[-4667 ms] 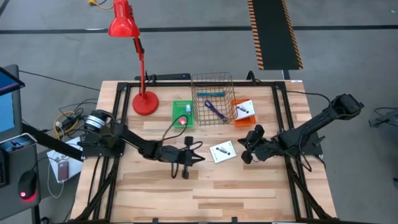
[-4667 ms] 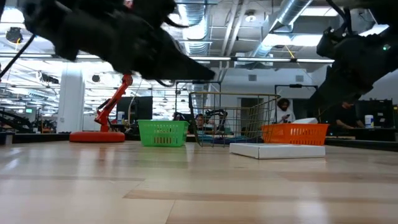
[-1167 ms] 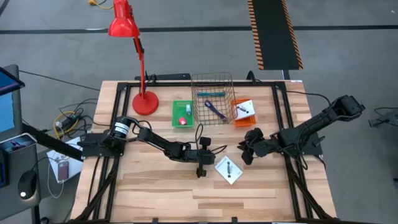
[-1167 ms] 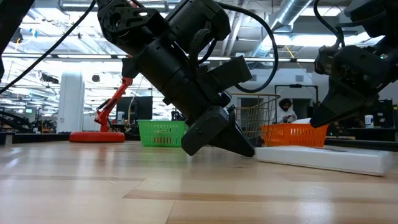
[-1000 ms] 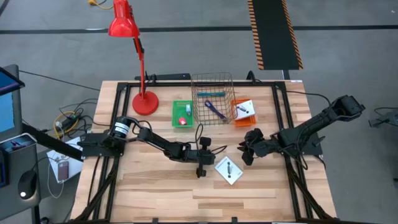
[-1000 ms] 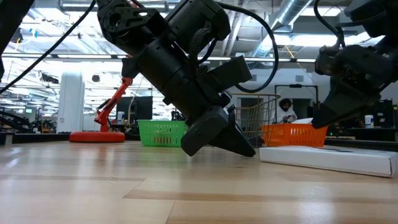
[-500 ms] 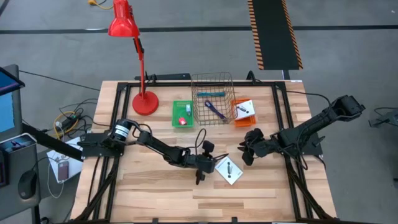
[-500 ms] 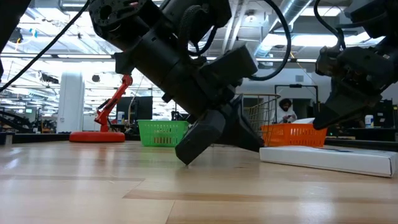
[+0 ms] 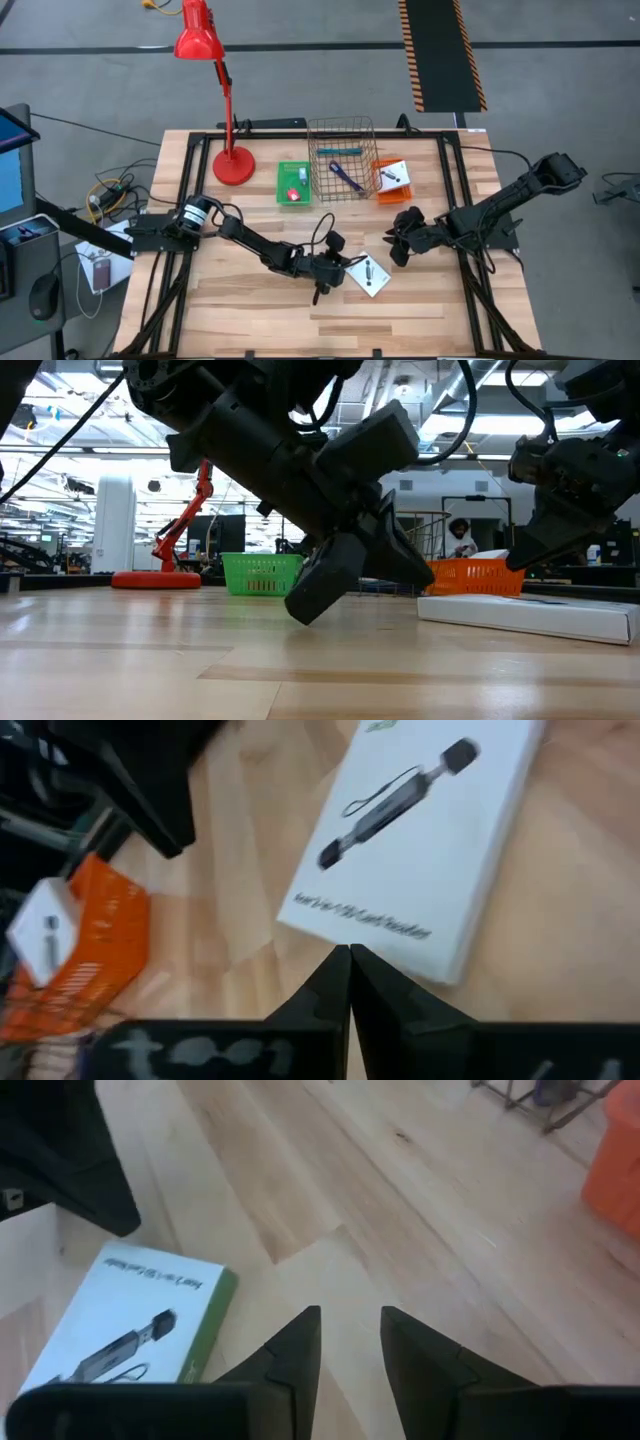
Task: Pick and place items into bin
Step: Put the white box into the orange bin
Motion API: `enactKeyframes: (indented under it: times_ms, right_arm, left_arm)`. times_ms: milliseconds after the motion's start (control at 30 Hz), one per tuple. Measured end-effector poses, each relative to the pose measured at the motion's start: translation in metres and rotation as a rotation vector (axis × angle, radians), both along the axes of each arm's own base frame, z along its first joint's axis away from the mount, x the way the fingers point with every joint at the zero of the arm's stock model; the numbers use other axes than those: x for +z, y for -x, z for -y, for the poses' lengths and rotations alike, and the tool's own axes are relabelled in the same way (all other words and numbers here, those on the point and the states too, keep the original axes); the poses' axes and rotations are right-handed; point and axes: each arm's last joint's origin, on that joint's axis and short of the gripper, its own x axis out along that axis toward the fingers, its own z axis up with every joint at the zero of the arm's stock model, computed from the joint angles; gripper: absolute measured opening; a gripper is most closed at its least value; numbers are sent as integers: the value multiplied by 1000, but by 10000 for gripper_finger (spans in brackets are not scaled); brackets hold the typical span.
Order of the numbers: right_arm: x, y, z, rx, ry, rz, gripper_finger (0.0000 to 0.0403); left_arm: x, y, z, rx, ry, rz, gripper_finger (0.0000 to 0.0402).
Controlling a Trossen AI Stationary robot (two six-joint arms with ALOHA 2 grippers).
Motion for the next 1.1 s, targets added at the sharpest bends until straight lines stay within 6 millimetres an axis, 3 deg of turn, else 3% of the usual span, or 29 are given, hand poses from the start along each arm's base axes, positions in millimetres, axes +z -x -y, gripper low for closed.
enactKeyframes:
  times_ms: [233,500,667,1100]
  right_arm:
    - [2,5,-19,110,-3,37,114]
    - [4,22,-51,313,42,75,178]
    - [-5,29,-66,458,123,39,211]
    - [-36,9,-92,576,289,-78,221]
  left_arm:
    - [0,0,1,-48,68,-7,0]
    - [5,-5,3,-76,97,-5,0]
    - [16,-14,3,-94,110,-27,0]
    - [25,-26,-15,-46,298,-73,0]
